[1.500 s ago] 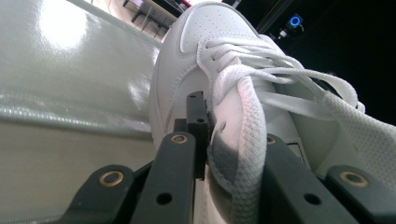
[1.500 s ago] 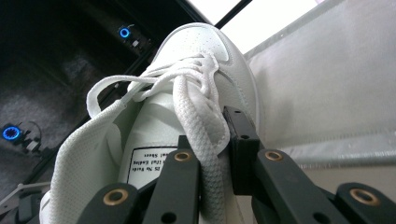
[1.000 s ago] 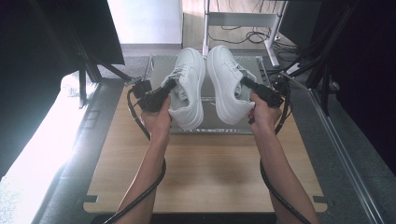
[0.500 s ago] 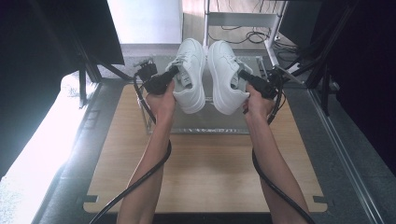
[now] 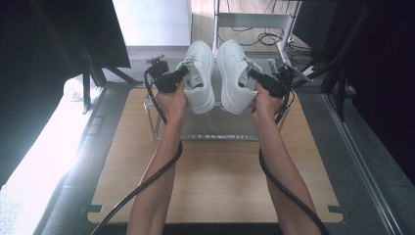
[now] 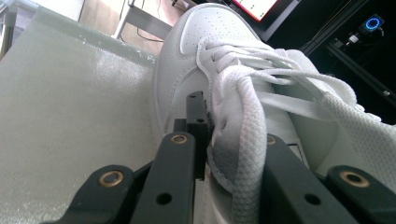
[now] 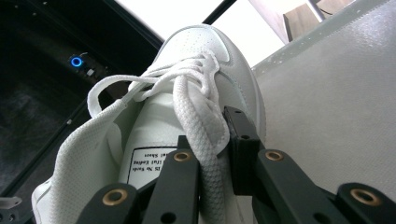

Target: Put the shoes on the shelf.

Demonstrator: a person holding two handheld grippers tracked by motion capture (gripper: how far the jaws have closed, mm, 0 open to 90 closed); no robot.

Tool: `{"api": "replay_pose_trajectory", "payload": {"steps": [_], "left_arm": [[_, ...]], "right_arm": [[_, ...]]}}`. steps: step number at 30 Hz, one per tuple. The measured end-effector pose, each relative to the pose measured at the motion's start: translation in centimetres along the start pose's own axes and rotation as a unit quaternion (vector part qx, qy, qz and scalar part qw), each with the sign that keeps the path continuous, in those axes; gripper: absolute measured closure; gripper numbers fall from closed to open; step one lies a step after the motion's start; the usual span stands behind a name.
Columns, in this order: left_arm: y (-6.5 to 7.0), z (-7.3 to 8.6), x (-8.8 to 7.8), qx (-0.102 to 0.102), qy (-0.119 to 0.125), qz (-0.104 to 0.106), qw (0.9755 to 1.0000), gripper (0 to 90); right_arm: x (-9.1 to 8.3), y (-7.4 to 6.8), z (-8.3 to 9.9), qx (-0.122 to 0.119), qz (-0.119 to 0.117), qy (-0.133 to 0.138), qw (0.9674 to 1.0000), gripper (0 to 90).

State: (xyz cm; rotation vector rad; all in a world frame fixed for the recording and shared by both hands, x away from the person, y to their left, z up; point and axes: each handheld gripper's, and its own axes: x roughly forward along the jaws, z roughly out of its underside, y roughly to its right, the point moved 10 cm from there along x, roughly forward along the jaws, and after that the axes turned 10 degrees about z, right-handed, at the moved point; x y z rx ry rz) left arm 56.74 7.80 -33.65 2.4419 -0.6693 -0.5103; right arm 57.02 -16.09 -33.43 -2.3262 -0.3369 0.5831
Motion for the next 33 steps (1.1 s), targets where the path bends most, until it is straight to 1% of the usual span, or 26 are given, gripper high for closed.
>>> {"api": "replay_pose_trajectory", "payload": {"steps": [1,2,4,7,8,9,11,12,15,16,18,21,26,28,30,31,32,33], "left_arm": [[0.0,0.0,0.0,0.000,0.000,0.000,1.0000,83.8],[0.0,-0.1,0.1,0.003,-0.003,-0.005,1.0000,83.8],[0.1,-0.1,0.3,0.001,-0.007,-0.005,1.0000,83.8],[0.2,0.1,0.7,-0.001,-0.012,-0.004,0.9999,83.7],[0.2,0.1,0.7,-0.001,-0.012,-0.004,0.9999,83.5],[0.4,0.1,1.0,0.005,-0.020,-0.008,0.9998,83.4],[0.5,0.1,1.2,0.012,-0.028,-0.015,0.9994,83.3],[0.6,0.2,1.3,0.013,-0.029,-0.017,0.9994,83.3],[0.7,0.2,1.4,0.015,-0.030,-0.022,0.9992,82.9],[0.7,0.2,1.5,0.016,-0.031,-0.026,0.9991,82.6],[0.7,0.3,1.5,0.014,-0.029,-0.026,0.9992,81.9],[0.8,0.4,1.7,0.016,-0.030,-0.026,0.9991,80.2],[1.0,0.5,2.0,0.014,-0.027,-0.020,0.9993,75.4],[1.2,0.7,2.3,0.005,-0.029,-0.010,0.9995,71.4],[1.3,1.0,2.5,-0.002,-0.032,-0.008,0.9994,67.7],[1.3,1.0,2.6,-0.003,-0.034,-0.008,0.9994,66.3],[1.4,1.0,2.6,-0.002,-0.032,-0.005,0.9995,64.9],[1.5,0.9,2.6,-0.004,-0.029,0.003,0.9996,60.9]], "right_arm": [[0.0,0.0,0.0,0.000,0.000,0.000,1.0000,83.4],[0.1,0.0,-0.1,-0.002,0.005,0.001,1.0000,83.3],[0.2,-0.1,-0.2,-0.011,0.011,0.002,0.9999,83.1],[0.4,-0.2,-0.2,-0.013,0.021,0.007,0.9997,82.7],[0.4,-0.2,-0.2,-0.013,0.021,0.007,0.9997,82.7],[0.5,-0.3,-0.2,-0.015,0.029,0.004,0.9995,82.4],[0.6,-0.4,-0.2,-0.019,0.034,0.003,0.9992,82.2],[0.7,-0.5,-0.2,-0.025,0.037,0.004,0.9990,81.9],[0.8,-0.6,-0.1,-0.030,0.044,0.005,0.9985,80.3],[0.8,-0.7,0.0,-0.027,0.045,0.002,0.9986,79.9],[0.9,-0.7,0.0,-0.027,0.048,0.002,0.9985,78.9],[1.0,-0.9,0.1,-0.025,0.047,0.002,0.9986,76.1],[1.2,-1.2,0.3,-0.025,0.042,-0.003,0.9988,70.4],[1.4,-1.3,0.5,-0.030,0.040,-0.005,0.9988,67.4],[1.5,-1.5,0.6,-0.032,0.038,-0.007,0.9987,64.9],[1.5,-1.6,0.6,-0.033,0.036,-0.007,0.9988,61.8],[1.5,-1.7,0.7,-0.032,0.030,-0.008,0.9990,57.4],[1.5,-1.8,0.7,-0.020,0.014,-0.011,0.9996,54.8]]}}
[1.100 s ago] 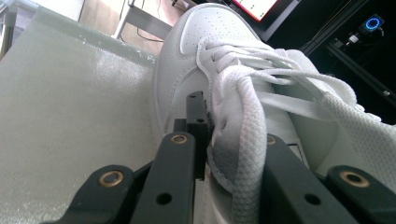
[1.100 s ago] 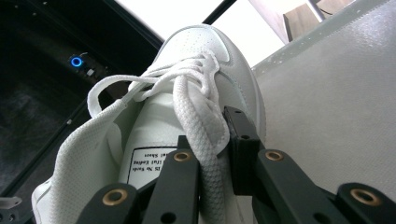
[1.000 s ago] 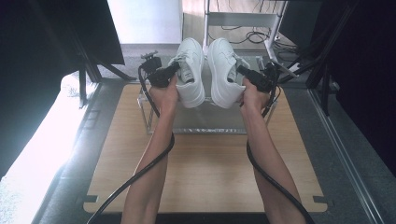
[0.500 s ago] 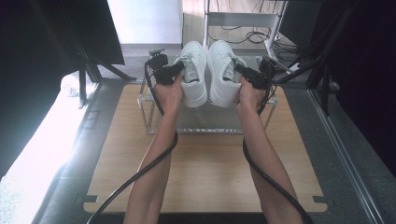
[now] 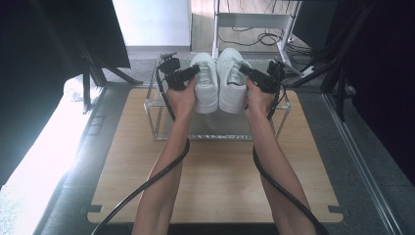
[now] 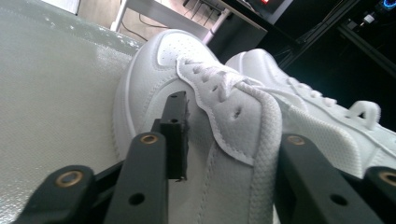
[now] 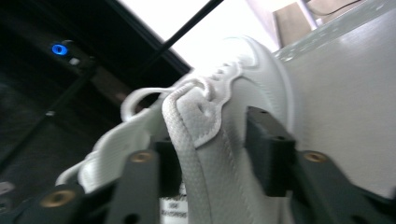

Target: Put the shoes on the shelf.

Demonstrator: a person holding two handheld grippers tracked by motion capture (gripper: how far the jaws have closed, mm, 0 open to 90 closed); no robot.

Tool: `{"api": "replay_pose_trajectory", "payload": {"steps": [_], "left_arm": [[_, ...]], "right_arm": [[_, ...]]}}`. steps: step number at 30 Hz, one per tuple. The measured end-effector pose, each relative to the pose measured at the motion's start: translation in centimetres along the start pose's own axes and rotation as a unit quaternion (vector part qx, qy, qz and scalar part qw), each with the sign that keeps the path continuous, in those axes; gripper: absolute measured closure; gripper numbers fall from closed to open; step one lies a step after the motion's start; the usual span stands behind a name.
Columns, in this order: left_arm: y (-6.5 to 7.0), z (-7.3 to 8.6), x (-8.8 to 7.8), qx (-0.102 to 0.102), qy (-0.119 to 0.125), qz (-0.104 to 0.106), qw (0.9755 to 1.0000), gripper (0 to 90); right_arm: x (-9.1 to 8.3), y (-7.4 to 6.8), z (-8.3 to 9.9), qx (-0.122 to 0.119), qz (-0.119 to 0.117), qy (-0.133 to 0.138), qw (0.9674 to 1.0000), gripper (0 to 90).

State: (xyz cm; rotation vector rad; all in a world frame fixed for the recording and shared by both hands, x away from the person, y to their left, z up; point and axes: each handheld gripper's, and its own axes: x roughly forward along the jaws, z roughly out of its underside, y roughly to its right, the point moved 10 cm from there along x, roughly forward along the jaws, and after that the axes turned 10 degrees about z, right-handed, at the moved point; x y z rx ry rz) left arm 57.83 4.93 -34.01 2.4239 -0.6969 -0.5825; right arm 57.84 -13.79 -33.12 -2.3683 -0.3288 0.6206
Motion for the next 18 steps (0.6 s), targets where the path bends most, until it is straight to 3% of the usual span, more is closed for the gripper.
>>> {"api": "replay_pose_trajectory", "payload": {"steps": [2,4,9,18], "left_arm": [[0.6,-0.4,-0.4,-0.003,0.020,0.035,0.9992,56.4],[1.1,-0.9,-0.9,-0.007,0.031,0.057,0.9979,52.9],[2.0,-1.6,-1.7,-0.002,0.036,0.078,0.9963,41.9],[1.6,-1.5,-2.0,-0.021,0.038,0.113,0.9926,27.3]], "right_arm": [[-0.1,-0.1,-0.1,0.013,-0.023,-0.001,0.9996,55.6],[-0.4,-0.3,-0.3,0.016,-0.041,0.002,0.9990,55.4],[-0.9,-0.3,-0.8,0.032,-0.082,0.001,0.9961,51.0],[-0.8,0.3,-0.8,0.032,-0.106,-0.003,0.9939,38.9]]}}
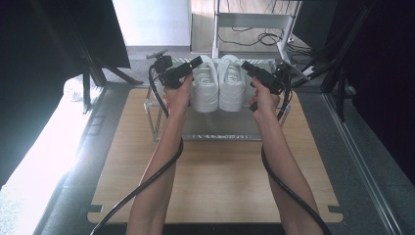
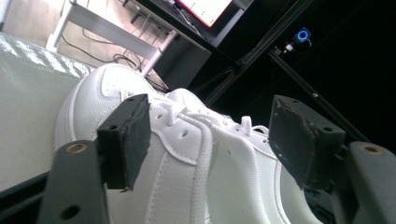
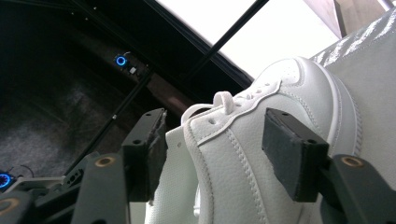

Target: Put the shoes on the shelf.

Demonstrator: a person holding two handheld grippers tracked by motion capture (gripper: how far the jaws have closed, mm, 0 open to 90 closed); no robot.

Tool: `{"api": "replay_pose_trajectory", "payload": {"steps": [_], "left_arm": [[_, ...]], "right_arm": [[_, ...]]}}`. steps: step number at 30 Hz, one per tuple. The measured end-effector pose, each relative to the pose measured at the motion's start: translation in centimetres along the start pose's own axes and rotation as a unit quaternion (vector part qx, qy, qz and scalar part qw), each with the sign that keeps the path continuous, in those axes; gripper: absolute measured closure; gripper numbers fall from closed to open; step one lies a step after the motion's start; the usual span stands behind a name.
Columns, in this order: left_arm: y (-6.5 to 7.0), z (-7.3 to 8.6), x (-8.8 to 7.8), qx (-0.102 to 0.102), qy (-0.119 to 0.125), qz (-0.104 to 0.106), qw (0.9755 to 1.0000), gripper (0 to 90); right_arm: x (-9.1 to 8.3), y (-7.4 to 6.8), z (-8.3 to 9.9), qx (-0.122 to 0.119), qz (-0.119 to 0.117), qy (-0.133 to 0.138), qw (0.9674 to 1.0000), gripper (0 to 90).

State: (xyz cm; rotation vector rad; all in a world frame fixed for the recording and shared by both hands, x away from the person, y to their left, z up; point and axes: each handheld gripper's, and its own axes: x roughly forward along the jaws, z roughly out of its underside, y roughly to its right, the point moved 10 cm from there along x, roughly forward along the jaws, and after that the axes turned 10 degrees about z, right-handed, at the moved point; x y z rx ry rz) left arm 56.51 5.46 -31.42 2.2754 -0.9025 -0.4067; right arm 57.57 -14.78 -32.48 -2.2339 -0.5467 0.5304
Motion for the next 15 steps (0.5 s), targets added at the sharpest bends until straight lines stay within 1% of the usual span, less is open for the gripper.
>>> {"api": "replay_pose_trajectory", "payload": {"steps": [2,3,5,10,11,15], "left_arm": [[-0.1,0.1,-0.1,0.000,-0.001,0.003,1.0000,26.1],[-0.2,0.2,-0.3,0.001,-0.001,0.004,1.0000,25.0],[-0.2,0.3,-0.5,0.001,-0.003,0.007,1.0000,23.9],[-0.2,0.6,-1.0,0.010,-0.011,0.013,0.9998,20.6],[-0.2,0.7,-1.4,0.019,-0.015,0.014,0.9996,20.1],[-0.4,0.8,-2.0,0.028,-0.016,0.018,0.9993,18.0]], "right_arm": [[0.0,0.0,0.0,0.000,-0.002,-0.001,1.0000,38.1],[-0.1,0.1,0.1,-0.002,-0.006,0.000,1.0000,35.7],[-0.2,0.2,0.1,-0.005,-0.010,0.001,0.9999,34.0],[-0.6,0.1,0.1,-0.015,-0.018,-0.004,0.9997,31.3],[-0.7,0.0,0.1,-0.016,-0.022,-0.004,0.9996,30.9],[-1.2,-0.2,0.2,-0.018,-0.032,-0.011,0.9993,30.6]]}}
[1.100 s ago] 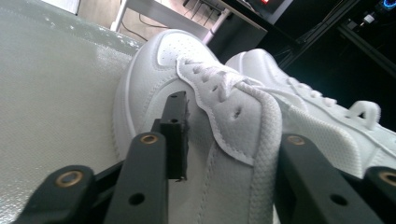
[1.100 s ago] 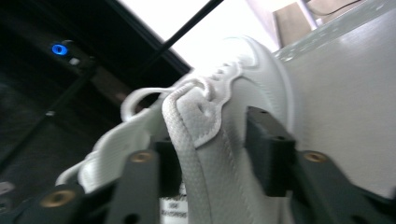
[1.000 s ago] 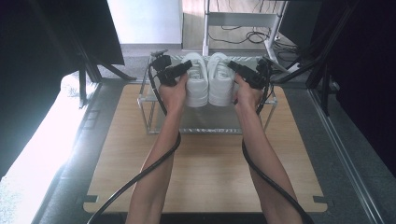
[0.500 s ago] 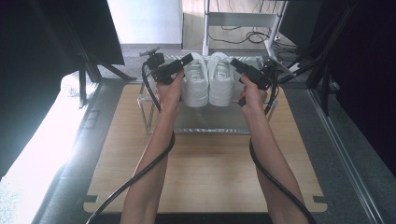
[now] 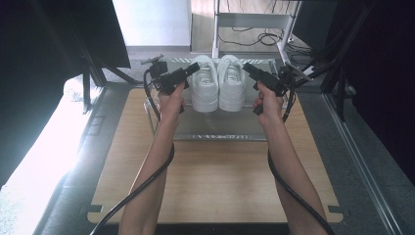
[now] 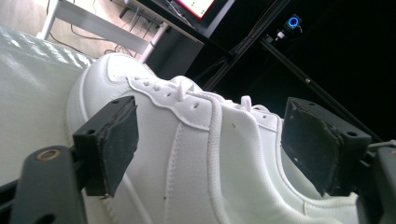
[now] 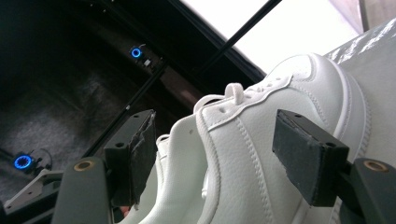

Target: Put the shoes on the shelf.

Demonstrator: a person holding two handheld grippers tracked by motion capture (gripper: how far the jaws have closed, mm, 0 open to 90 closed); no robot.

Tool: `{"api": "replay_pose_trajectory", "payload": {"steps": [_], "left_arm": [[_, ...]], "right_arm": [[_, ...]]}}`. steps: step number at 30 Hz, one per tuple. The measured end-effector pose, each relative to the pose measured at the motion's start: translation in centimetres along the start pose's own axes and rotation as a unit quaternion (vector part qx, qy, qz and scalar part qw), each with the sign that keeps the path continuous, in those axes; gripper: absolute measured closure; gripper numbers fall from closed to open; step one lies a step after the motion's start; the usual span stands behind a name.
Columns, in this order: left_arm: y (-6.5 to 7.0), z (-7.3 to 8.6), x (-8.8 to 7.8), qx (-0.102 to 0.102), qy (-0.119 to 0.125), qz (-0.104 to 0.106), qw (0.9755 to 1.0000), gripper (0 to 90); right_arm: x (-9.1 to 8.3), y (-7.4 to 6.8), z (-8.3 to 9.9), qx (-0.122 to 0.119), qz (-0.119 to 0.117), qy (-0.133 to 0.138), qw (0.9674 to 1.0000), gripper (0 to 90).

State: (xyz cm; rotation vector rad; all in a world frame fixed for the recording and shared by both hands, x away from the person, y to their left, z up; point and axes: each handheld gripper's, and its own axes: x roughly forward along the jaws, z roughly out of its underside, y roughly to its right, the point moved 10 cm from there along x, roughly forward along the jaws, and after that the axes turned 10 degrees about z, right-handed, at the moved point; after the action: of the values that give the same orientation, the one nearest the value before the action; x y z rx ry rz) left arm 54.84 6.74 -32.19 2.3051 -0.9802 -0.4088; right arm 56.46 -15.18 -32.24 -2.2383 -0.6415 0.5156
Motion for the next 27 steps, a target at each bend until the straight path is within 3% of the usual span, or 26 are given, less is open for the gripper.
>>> {"api": "replay_pose_trajectory", "payload": {"steps": [6,12,21,27], "left_arm": [[-0.1,0.0,-1.1,-0.004,0.007,0.013,0.9999,15.7],[-0.2,0.2,-2.2,-0.010,0.016,0.025,0.9995,15.2],[-0.2,1.1,-3.8,0.011,0.003,0.027,0.9996,10.2],[-0.1,1.9,-4.6,0.019,-0.008,0.031,0.9993,7.7]], "right_arm": [[-0.7,0.2,0.1,-0.024,0.011,-0.001,0.9997,22.5],[-1.4,0.3,0.1,-0.033,0.014,-0.003,0.9994,15.7],[-2.9,1.6,0.6,-0.039,0.020,-0.021,0.9988,13.9],[-3.8,1.9,1.1,-0.034,-0.012,-0.033,0.9988,14.5]]}}
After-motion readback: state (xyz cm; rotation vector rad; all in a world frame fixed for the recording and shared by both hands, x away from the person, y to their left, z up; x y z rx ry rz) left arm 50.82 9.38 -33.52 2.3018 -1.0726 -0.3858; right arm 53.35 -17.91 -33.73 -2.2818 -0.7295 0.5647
